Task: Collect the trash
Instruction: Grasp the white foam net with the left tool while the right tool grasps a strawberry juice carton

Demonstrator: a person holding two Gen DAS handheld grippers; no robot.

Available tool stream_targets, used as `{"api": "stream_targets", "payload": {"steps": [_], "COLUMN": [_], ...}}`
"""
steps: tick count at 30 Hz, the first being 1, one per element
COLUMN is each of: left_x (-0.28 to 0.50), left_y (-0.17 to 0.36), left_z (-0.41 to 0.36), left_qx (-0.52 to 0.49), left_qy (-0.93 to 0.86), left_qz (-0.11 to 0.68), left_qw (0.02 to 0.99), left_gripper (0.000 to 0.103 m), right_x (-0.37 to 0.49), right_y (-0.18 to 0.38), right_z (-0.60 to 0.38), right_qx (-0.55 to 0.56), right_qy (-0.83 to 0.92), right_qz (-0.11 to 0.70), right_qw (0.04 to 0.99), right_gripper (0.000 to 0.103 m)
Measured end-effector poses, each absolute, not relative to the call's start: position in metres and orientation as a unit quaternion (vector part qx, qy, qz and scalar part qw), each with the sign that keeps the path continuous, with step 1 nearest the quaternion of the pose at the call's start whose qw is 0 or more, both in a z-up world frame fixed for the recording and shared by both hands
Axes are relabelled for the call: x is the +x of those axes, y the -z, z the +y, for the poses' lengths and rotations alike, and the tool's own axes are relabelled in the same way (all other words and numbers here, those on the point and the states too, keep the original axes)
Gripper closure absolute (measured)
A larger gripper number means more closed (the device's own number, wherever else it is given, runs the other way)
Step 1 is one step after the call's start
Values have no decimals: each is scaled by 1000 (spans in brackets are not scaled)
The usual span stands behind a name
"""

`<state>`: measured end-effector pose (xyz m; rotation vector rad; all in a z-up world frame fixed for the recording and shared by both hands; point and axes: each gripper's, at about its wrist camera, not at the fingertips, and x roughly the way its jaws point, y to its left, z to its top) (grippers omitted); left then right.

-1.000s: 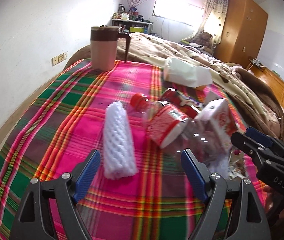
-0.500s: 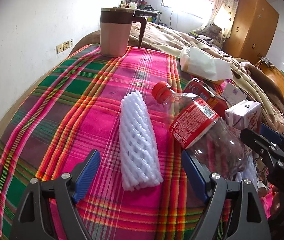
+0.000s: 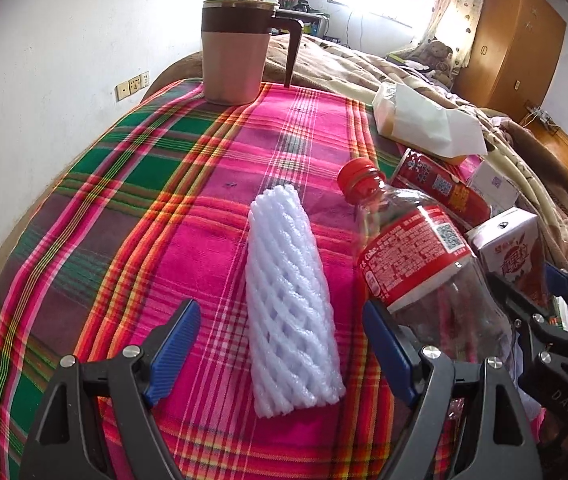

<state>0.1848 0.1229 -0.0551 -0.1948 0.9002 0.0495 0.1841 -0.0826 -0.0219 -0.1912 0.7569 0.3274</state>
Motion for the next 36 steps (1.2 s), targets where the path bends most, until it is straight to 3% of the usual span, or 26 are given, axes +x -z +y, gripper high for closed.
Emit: {"api": "stream_targets", "payload": {"steps": [8, 12, 16, 20, 36], "left_x": [187, 185, 183, 180, 150], "left_y": [55, 54, 52, 50, 21], "left_z": [123, 125, 126, 126, 119], "left_qx": [-92, -97, -110, -118, -121], "left_qy": [-28, -26, -16, -13, -6], "left_qz": [436, 431, 430, 426, 386], "left_qw": [895, 897, 896, 897, 914], "left_gripper": [21, 40, 63, 67, 68], "right_x": [181, 180, 179, 176, 159], "right_y": [21, 19, 19, 18, 0], "right_z": [-90, -92, -93, -94, -109], "right_qx": [-72, -61, -55, -45, -18], "right_qy": [-154, -152, -152, -158, -153], "right_qz": [365, 359, 360, 356, 320], "right_qw": [915, 919, 919, 920, 935], "right_gripper": [33, 52, 56, 60, 61]}}
